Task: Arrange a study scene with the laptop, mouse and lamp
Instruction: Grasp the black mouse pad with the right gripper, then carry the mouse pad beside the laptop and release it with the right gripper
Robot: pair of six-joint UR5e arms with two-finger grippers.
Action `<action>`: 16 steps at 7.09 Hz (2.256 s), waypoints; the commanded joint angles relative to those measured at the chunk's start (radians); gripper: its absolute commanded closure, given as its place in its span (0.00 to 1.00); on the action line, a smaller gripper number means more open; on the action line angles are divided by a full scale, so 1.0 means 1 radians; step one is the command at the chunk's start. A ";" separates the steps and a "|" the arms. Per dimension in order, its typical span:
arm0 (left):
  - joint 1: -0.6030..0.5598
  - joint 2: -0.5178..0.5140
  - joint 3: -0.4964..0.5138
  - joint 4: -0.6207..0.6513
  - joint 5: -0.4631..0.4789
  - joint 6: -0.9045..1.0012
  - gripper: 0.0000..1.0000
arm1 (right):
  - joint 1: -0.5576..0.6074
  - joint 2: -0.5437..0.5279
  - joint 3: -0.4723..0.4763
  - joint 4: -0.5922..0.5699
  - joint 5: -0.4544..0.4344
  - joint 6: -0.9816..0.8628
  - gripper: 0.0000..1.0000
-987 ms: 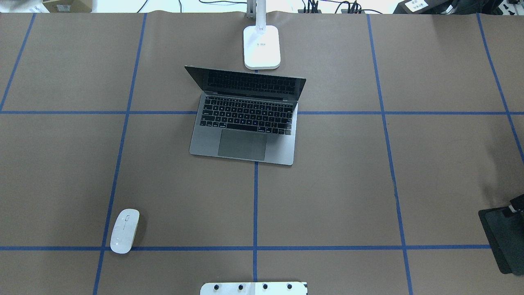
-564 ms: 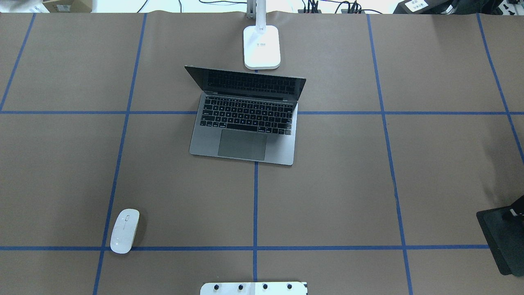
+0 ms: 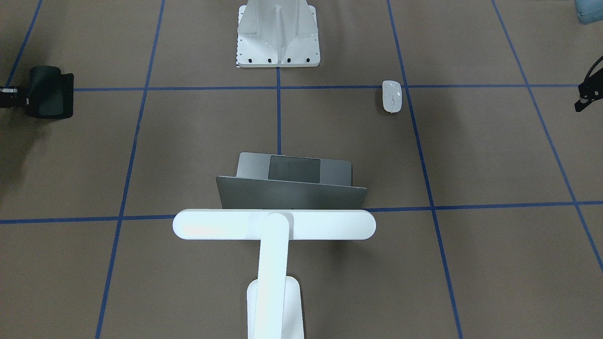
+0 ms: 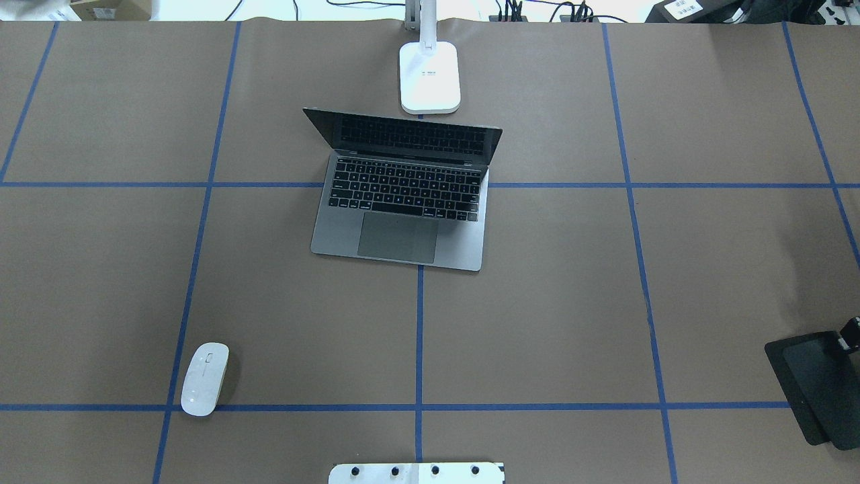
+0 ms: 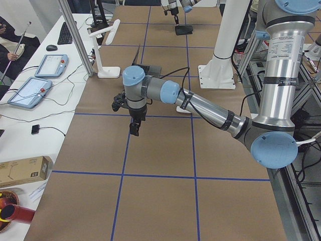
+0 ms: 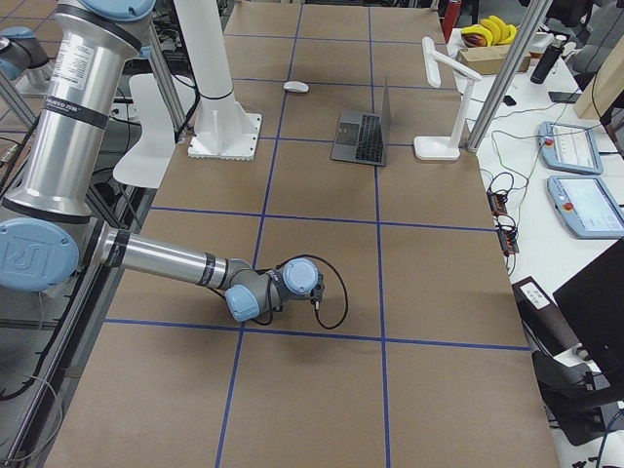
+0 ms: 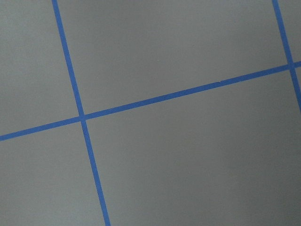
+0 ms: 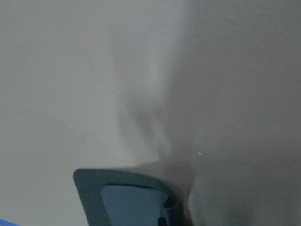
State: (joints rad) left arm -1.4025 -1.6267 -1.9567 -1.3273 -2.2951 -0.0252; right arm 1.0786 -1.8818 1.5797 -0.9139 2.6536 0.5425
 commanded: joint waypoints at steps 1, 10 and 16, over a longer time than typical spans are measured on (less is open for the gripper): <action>-0.032 -0.019 0.013 0.039 -0.001 0.043 0.01 | -0.021 0.028 0.116 -0.008 0.002 0.162 1.00; -0.079 -0.059 0.067 0.042 -0.006 0.116 0.01 | -0.137 0.542 0.246 -0.277 -0.162 0.541 1.00; -0.092 -0.070 0.082 0.043 -0.004 0.154 0.01 | -0.218 0.705 0.376 -0.805 -0.538 0.409 1.00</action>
State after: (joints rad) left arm -1.4930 -1.6960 -1.8735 -1.2845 -2.2995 0.1277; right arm 0.8658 -1.2017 1.9315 -1.6132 2.1699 1.0054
